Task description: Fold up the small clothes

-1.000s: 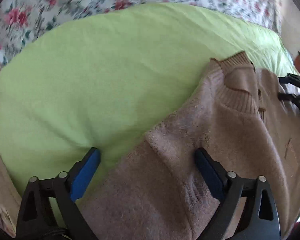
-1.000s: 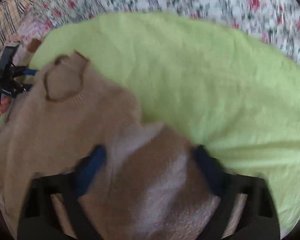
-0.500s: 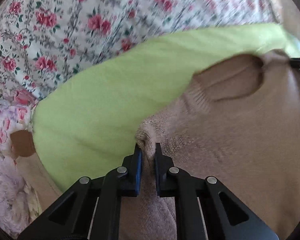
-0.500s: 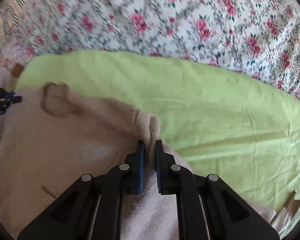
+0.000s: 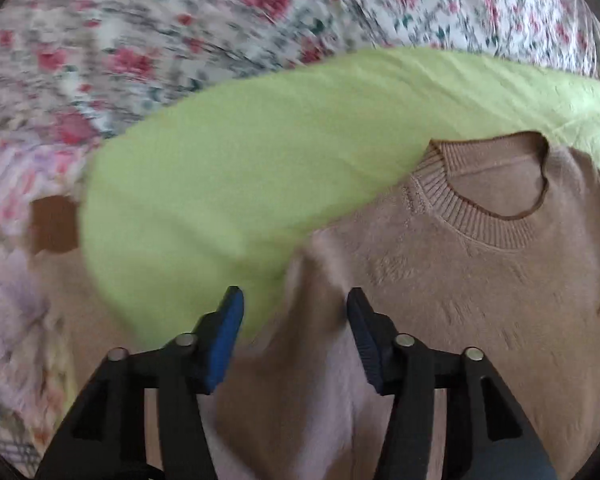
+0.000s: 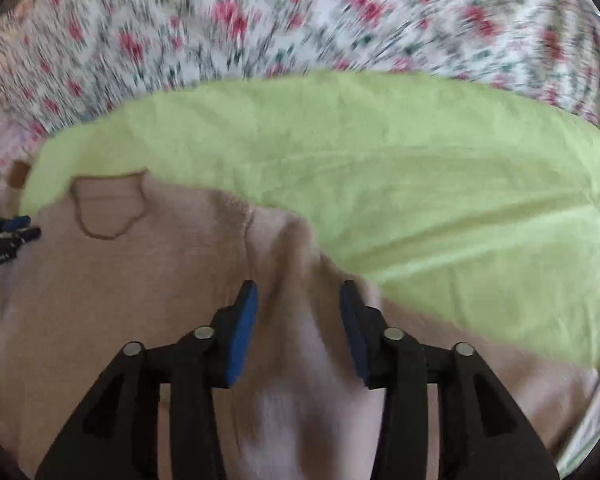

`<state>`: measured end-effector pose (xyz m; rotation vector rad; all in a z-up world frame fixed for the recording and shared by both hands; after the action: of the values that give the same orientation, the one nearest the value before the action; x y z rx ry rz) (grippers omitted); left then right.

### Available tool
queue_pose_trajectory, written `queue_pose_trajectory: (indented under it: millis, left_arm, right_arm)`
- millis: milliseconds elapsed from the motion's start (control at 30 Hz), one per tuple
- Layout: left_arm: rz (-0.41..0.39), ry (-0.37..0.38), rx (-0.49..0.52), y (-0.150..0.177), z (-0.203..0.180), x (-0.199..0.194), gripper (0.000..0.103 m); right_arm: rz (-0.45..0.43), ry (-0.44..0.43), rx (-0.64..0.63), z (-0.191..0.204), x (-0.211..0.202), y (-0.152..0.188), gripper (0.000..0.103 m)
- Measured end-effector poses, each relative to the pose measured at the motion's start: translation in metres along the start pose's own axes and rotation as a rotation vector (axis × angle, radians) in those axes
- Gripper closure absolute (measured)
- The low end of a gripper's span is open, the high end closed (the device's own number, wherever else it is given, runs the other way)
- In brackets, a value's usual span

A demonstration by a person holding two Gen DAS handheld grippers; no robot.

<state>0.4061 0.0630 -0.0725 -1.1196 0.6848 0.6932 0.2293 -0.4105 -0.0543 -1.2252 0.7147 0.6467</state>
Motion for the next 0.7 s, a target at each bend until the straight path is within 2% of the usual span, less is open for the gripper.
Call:
queue_pose_trajectory:
  millis: [133,267,433,567,700]
  left_arm:
    - [-0.028,0.058,-0.021,0.031,-0.001,-0.048,0.047]
    - [-0.032,0.114,-0.026,0.045,-0.022,-0.082,0.044]
    - [-0.010,0.194,-0.063,0.085,-0.063,-0.119,0.041]
    - [0.024,0.259,-0.091,0.094,-0.090,-0.127,0.041]
    - [0.051,0.318,-0.144,0.104,-0.109,-0.134,0.040]
  right_arm:
    - [-0.016,-0.009,0.090,-0.018,-0.035,0.029,0.047]
    - [-0.025,0.066,0.172,-0.054,-0.068,0.064,0.047]
    - [-0.095,0.119,0.330,-0.108,-0.107,0.095,0.047]
    - [-0.151,0.167,0.420,-0.136,-0.125,0.098,0.047]
    - [-0.198,0.167,0.457,-0.150,-0.132,0.084,0.047]
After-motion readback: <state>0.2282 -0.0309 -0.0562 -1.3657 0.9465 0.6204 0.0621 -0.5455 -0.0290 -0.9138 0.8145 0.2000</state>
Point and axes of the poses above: each gripper's, at about its wrist camera, not at the fingertips, and x roughly the way its jaws point, z to its left, y to its underside, the point moved 6 cm from there along x, roughly the way its jaws point, and after that the axes turned 7 degrees about -y, right-handed, at the moved point
